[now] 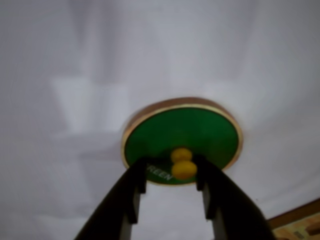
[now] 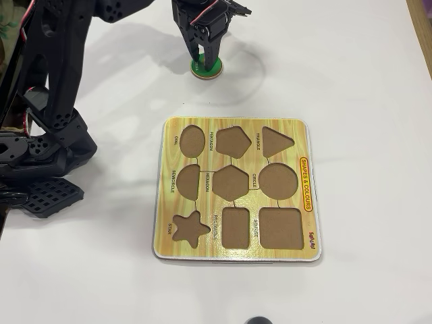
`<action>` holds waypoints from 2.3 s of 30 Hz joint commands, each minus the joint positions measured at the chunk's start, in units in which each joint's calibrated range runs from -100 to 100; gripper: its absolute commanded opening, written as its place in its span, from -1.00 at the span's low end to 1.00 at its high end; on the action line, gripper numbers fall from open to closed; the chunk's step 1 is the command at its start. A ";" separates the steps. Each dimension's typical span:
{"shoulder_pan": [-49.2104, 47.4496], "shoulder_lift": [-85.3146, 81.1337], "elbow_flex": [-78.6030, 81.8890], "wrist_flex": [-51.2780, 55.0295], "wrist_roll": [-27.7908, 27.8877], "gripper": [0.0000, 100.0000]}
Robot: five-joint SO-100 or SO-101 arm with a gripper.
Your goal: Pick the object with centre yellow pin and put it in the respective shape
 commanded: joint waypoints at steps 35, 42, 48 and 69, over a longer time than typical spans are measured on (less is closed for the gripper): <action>0.70 -0.51 -0.72 -0.40 -0.04 -0.68; 0.12 -0.59 -1.08 -3.78 -0.14 -0.68; 0.12 -0.51 -0.63 -4.47 -0.14 -0.68; -0.18 0.00 -0.63 -4.73 -0.14 -0.96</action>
